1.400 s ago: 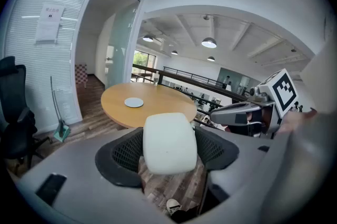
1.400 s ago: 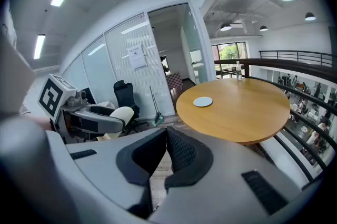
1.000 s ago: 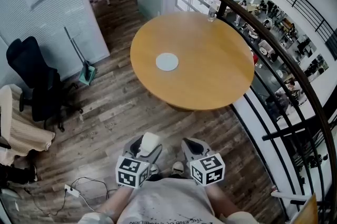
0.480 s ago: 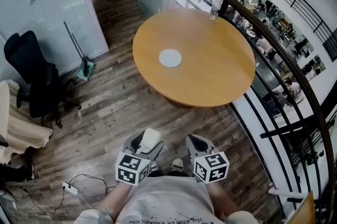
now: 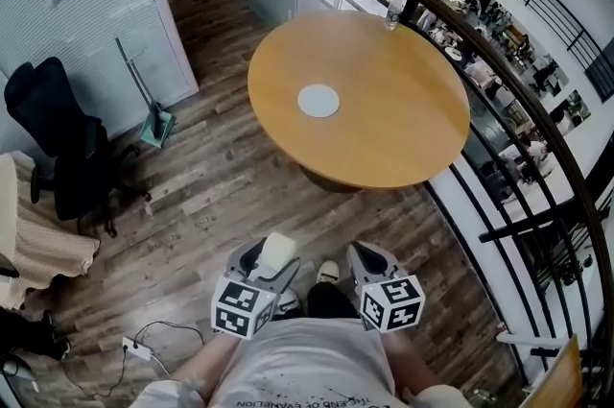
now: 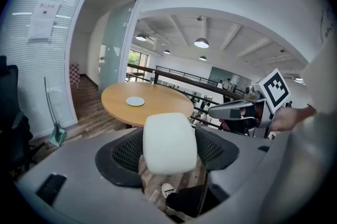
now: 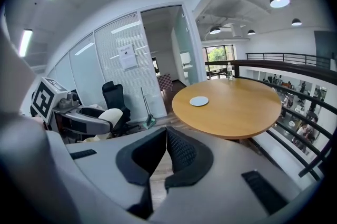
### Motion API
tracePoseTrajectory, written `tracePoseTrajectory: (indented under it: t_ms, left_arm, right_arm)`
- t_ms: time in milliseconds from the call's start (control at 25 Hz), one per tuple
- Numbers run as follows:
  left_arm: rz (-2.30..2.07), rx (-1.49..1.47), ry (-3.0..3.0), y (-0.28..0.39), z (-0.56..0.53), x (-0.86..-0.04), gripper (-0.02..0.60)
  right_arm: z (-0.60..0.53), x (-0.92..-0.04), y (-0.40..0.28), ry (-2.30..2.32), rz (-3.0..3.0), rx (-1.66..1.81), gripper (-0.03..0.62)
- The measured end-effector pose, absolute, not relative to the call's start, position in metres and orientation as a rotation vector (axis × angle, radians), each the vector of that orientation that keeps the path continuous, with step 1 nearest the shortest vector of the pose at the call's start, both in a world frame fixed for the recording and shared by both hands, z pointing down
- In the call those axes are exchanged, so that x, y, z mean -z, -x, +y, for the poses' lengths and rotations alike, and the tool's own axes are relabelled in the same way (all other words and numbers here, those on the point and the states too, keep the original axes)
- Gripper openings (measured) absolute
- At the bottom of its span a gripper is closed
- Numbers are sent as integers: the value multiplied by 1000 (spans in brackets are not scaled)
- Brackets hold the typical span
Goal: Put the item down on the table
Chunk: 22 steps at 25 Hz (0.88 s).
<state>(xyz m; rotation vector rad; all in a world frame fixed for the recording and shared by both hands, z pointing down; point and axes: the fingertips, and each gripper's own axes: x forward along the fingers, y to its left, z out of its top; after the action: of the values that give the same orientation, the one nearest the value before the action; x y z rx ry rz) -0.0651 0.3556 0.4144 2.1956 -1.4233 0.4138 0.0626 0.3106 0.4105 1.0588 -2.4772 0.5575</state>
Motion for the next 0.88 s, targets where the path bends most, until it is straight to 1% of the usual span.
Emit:
tracePoseTrajectory:
  t_ms: [400, 880]
  left_arm:
    - [-1432, -424, -2185, 79, 314, -424, 318]
    - [-1481, -412, -2154, 94, 171, -426, 318]
  right_arm:
    - [268, -427, -53, -1057, -2491, -599, 25]
    - [122, -427, -37, -1006, -2521, -578, 25]
